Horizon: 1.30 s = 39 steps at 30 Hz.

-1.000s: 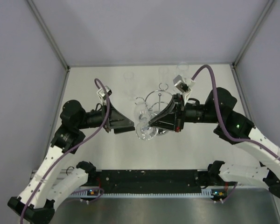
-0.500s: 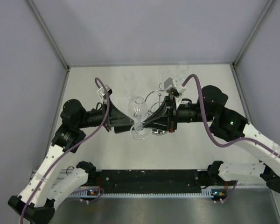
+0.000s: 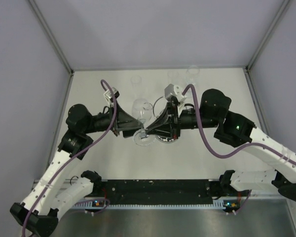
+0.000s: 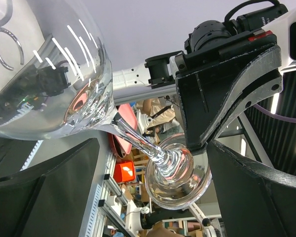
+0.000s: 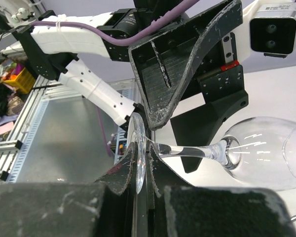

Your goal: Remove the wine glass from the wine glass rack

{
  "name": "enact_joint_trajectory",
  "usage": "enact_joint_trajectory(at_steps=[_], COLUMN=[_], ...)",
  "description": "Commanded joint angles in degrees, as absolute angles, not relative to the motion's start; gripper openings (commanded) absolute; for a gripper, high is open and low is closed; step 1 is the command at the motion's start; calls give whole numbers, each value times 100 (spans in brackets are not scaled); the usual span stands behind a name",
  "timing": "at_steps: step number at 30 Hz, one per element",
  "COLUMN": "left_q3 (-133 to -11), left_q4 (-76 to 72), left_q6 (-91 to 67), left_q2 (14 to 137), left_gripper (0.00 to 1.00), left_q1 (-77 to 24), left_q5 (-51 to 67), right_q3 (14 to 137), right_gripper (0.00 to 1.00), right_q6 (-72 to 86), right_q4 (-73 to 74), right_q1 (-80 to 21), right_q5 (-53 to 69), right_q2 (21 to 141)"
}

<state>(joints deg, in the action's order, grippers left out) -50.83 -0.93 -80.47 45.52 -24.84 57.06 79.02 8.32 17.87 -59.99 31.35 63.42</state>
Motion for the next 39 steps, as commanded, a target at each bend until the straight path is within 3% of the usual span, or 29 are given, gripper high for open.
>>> enact_joint_trajectory(at_steps=[1, 12, 17, 29, 31, 38, 39], left_q3=[-5001, -4781, -4702, -4650, -4641, -4702, -4711], left_q4=[-615, -896, -1054, -1230, -1266, -1477, -1450], left_q6=[-8077, -8253, -8323, -8315, -8297, -8130, -8069], left_q2=[4544, 4711, 4772, 4957, 4992, 5124, 5133], left_gripper=[93, 62, 39, 15, 2, 0, 0], left_q1=[-2496, -2496, -2496, -2496, -2496, -2496, -2487], left_q5=[5625, 5686, 5722, 5783, 5792, 5950, 5976], right_q3=[8367, 8482, 8350, 7990, 7893, 7612, 7611], right_gripper=[0, 0, 0, 0, 0, 1, 14], right_q6=[510, 44, -316, -703, -729, -607, -528], right_q4=[1336, 1503, 1547, 1661, 1670, 1740, 1801], right_q1=[-6082, -6249, -6398, -6548, -6548, -6548, -6548], right_q5=[3085, 2892, 2655, 2268, 2224, 2119, 2066], right_q2=[6398, 6609, 6618, 6618, 6592, 6337, 6293])
